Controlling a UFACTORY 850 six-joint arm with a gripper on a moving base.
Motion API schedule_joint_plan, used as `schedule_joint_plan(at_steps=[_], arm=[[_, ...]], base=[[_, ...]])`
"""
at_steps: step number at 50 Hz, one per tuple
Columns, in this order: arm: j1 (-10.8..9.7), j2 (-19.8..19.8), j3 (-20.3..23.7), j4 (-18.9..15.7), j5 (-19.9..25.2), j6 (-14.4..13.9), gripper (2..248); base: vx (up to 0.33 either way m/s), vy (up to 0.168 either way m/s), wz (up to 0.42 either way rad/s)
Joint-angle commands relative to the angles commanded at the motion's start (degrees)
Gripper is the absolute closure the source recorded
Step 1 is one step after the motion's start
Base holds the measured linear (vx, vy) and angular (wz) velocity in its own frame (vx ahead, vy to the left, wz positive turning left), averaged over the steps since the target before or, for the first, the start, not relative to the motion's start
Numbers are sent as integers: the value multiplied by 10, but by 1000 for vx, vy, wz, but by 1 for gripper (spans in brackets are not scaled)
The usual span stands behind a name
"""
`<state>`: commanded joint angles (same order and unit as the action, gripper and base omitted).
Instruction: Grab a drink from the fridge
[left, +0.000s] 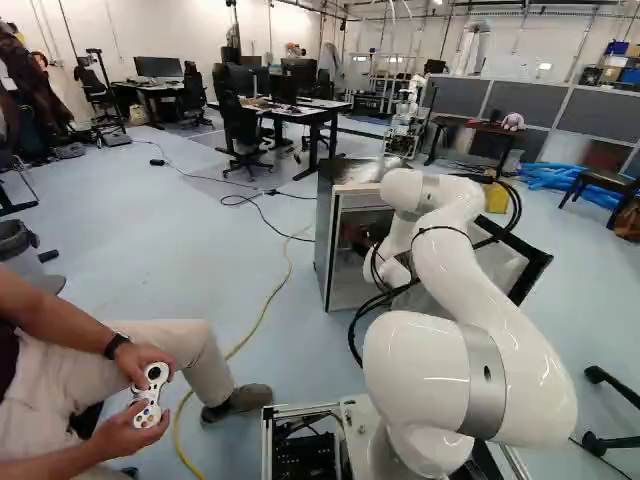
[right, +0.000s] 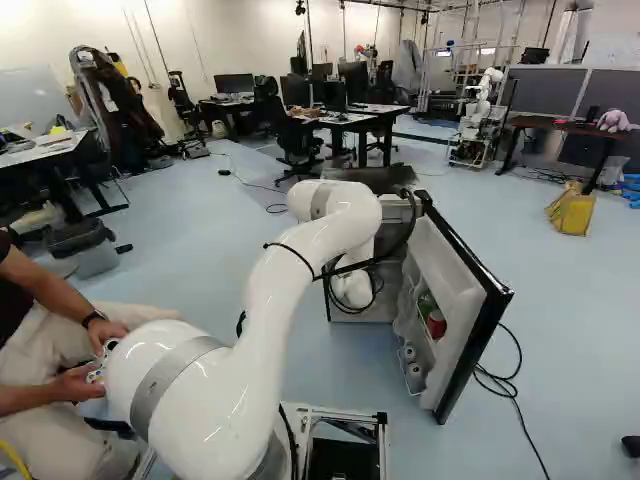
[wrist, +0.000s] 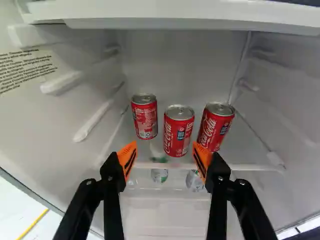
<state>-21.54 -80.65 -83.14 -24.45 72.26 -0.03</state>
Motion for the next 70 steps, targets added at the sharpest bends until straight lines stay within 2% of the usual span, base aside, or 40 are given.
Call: schedule_joint_plan(at_steps=[34,70], arm=[[4,-26,-48,0,9,0,83],[1,-65,-119,0,9,0,83]], base=[[0,0,0],[0,0,0]])
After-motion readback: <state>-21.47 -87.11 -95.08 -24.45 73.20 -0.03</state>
